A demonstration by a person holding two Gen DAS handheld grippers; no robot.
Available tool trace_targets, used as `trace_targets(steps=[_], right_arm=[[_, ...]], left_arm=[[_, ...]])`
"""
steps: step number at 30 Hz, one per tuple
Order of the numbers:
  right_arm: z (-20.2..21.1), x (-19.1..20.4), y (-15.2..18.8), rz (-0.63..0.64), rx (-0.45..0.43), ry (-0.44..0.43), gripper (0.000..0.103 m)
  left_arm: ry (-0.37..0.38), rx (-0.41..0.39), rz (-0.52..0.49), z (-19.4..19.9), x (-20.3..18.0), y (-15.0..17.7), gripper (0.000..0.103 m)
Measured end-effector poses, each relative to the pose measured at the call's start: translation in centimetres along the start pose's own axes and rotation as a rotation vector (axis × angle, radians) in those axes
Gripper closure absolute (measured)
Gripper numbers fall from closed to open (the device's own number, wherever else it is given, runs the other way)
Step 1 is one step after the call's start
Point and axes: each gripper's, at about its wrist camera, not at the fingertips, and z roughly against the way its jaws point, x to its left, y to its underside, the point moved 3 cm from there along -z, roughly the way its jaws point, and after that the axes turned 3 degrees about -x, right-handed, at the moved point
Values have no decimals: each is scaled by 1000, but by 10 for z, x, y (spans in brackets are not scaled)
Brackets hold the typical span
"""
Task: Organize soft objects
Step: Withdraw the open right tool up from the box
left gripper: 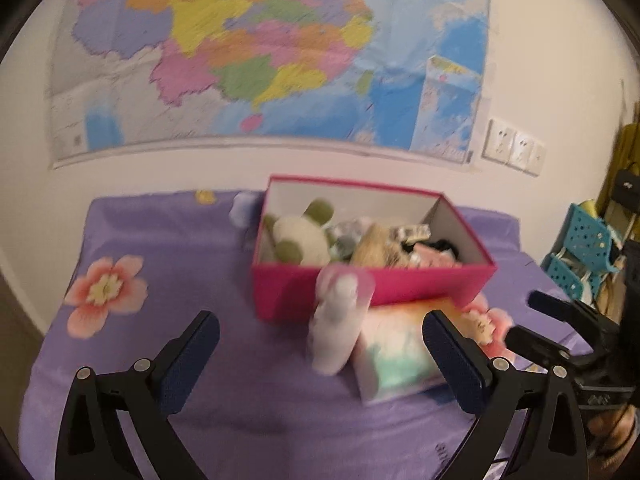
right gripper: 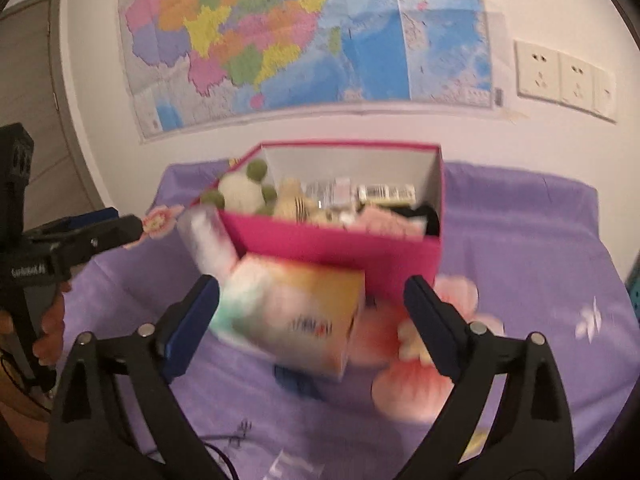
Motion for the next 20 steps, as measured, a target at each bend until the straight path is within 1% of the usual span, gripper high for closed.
trace_targets(steps=[1, 3, 7, 10, 15, 17, 20], right_arm=[[2, 3, 6, -5, 6, 6, 9], [9, 8, 17, -4, 11, 11, 9], [22, 19, 29, -2, 6, 19, 9], [25, 26, 32, 2, 6, 6, 9], [27, 35, 35, 7, 10, -3, 9], [28, 37, 36, 10, 10, -7, 9], [28, 38, 39, 16, 16, -6, 9]], left_arm=[[-14, 1, 4, 2, 2, 6, 0], [-16, 17, 6, 5, 1, 15, 0], [-33, 23, 0, 13, -1, 27, 0], [-31, 24, -6, 21, -5, 34, 0], [-57, 3, -50, 30, -14, 40, 0], [-73, 5, -68, 31, -19, 45, 0], [-64, 20, -67, 28, -22, 51, 0]])
